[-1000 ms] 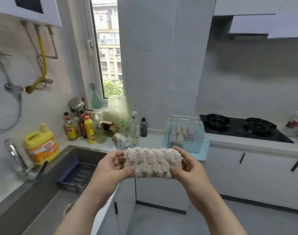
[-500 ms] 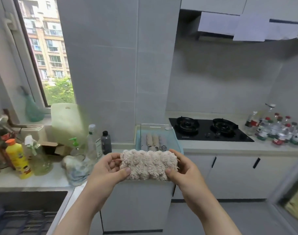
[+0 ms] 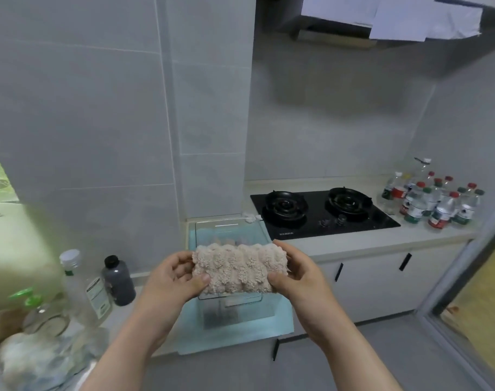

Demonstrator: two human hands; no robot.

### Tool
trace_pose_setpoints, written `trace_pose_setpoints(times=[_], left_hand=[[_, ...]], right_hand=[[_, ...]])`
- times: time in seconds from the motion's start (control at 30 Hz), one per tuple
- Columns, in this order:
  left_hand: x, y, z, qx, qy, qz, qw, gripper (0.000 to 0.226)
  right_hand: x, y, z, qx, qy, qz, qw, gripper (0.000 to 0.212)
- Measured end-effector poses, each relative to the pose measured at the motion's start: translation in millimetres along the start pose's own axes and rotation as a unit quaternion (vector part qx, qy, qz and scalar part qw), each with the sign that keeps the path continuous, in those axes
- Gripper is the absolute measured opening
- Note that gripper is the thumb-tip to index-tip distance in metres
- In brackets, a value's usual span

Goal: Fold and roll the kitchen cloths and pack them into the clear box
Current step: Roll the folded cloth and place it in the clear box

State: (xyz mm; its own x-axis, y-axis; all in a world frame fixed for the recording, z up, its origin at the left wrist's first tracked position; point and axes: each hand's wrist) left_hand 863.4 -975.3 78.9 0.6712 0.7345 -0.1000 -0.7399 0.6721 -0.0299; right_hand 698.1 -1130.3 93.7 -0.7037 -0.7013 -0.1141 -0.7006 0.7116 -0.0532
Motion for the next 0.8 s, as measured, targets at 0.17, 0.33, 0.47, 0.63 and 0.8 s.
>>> trace_pose_setpoints(times=[0.17, 0.33, 0.47, 0.63, 0.8], left_hand=[[-25, -74, -10, -0.006, 0.042, 0.036, 0.998, 0.032], [-47, -148, -11, 0.054, 0.090, 0.055, 0.993, 0.024], [-56, -193, -17, 0.075, 0.086, 0.063, 0.991, 0.023], [-54, -234, -37, 0.097, 0.053, 0.107, 0.988, 0.015], [-49, -265, -58, 0.108, 0.011, 0.081, 0.991, 0.014]], right_hand=[[18, -79, 18, -0.017, 0.001, -0.053, 0.998, 0.042], [44, -160, 18, -0.067, 0.023, -0.147, 0.987, 0.047], [45, -212, 18, -0.081, 0.079, -0.238, 0.965, 0.063], [31, -249, 26, -0.099, 0.112, -0.312, 0.938, 0.079], [17, -274, 47, -0.131, 0.165, -0.283, 0.936, 0.078]])
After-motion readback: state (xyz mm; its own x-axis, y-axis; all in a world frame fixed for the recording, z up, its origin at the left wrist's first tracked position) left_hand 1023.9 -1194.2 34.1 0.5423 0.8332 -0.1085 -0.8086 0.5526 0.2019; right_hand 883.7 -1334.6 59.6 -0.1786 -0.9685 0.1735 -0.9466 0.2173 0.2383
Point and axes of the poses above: each hand's wrist, its own y-axis away from the middle knuckle, its own x-axis out of the back of the hand, z = x × y, and after that the axes turned 4 degrees about -y, right-handed
